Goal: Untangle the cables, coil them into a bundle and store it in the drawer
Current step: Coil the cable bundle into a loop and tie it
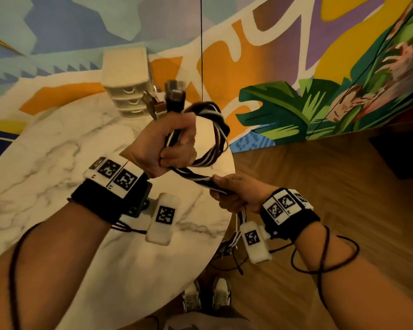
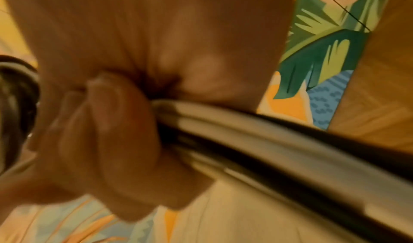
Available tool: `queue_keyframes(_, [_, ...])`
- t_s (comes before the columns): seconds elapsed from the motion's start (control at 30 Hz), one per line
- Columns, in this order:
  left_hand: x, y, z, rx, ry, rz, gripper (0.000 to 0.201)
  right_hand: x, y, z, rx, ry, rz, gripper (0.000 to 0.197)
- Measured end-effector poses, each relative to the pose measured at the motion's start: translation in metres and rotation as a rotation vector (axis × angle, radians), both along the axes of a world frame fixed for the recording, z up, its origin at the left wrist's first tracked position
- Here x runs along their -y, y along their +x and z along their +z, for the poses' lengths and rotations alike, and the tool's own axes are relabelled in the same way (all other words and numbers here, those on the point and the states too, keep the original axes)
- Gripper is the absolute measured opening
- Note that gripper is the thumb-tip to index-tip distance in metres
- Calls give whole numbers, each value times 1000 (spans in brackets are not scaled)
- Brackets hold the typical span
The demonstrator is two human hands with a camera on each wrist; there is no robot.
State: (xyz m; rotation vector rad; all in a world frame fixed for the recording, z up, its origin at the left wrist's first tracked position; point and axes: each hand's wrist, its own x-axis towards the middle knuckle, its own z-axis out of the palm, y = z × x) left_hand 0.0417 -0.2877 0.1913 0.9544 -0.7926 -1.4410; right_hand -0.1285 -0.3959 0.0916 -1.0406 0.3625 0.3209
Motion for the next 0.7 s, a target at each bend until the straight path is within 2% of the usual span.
queue_keyframes(0.07, [-7, -8, 8, 156, 97, -18, 33, 0, 2, 2, -60, -37, 64, 45])
queue_keyframes(0.17, [-11, -22, 14, 606, 161, -44, 47, -2, 5, -1, -152, -170, 134, 43])
queue_keyframes(0.23, [-15, -25, 14, 695, 144, -124, 51, -1, 5, -4, -232, -200, 172, 41])
queue_keyframes(0.33, [-25, -35, 12, 813, 71, -421, 36, 1, 9, 2, -332, -320, 222, 33])
queue_keyframes(0.4, [-29, -43, 4, 943, 63, -542, 34, -1, 15, 13, -354, -414, 203, 26])
queue_keyframes(0.47, [-31, -46, -2, 1231, 2, -634, 7, -3, 20, 20, -369, -514, 206, 44])
queue_keyframes(0.53, [-33, -40, -11, 1514, -31, -709, 21, -6, 23, 26, -346, -582, 173, 52])
queue_keyframes(0.6, [-36, -34, -15, 1631, -92, -696, 19, -6, 25, 32, -304, -645, 124, 56])
queue_keyframes(0.67, [-38, -29, -17, 1708, -242, -607, 10, -3, 24, 40, -289, -690, 102, 57])
queue_keyframes(0.7, [-39, -27, -19, 1734, -251, -577, 7, -1, 24, 42, -290, -699, 97, 58])
